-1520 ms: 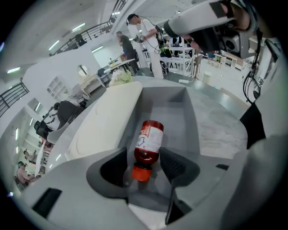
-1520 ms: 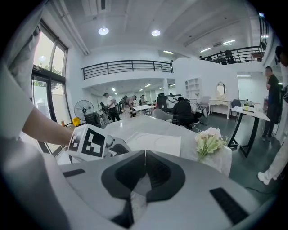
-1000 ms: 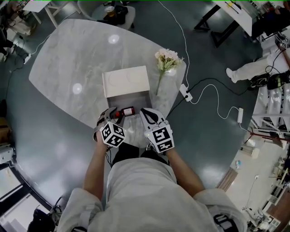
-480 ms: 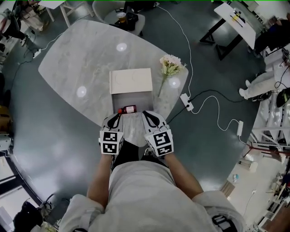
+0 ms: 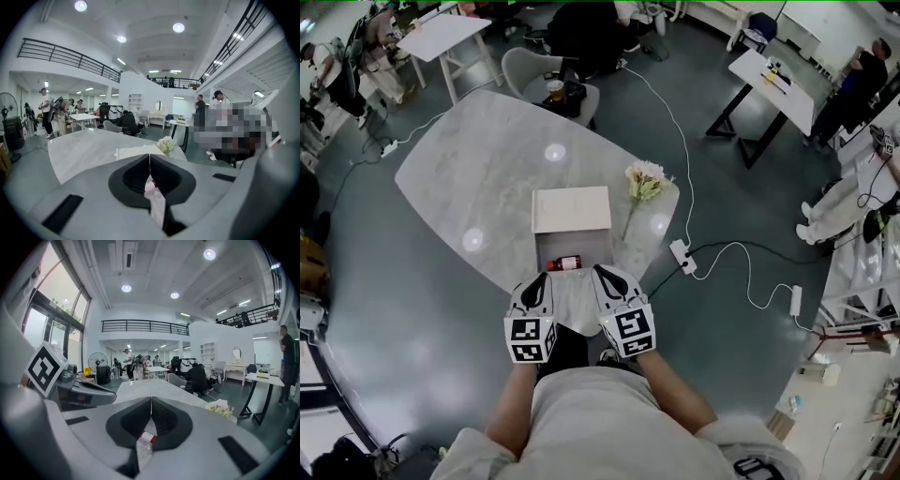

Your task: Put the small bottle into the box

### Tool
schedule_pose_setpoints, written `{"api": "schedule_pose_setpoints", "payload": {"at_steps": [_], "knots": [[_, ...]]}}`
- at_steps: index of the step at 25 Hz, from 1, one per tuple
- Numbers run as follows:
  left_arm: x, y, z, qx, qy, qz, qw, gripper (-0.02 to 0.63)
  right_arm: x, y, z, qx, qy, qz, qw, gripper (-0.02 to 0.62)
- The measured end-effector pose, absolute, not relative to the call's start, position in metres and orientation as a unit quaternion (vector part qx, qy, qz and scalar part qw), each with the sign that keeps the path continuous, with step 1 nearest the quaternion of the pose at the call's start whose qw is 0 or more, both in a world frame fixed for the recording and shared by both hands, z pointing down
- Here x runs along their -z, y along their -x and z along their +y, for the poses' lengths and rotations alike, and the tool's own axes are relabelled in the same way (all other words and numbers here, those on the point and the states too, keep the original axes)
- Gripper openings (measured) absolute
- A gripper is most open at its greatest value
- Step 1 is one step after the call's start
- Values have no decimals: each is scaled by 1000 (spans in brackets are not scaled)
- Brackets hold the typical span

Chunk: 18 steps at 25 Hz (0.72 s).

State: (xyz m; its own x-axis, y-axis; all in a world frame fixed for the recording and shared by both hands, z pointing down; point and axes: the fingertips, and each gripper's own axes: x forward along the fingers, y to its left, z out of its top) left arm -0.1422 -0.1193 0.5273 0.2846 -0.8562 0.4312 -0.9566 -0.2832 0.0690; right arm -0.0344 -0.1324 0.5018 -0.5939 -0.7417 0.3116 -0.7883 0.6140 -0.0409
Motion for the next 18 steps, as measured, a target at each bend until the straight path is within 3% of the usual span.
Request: {"api": "schedule_pose_setpoints", "payload": {"at_steps": [18], "knots": [[-368, 143, -106, -24, -798, -600, 51, 25, -340, 18, -118, 48, -468, -882, 6, 25]]}}
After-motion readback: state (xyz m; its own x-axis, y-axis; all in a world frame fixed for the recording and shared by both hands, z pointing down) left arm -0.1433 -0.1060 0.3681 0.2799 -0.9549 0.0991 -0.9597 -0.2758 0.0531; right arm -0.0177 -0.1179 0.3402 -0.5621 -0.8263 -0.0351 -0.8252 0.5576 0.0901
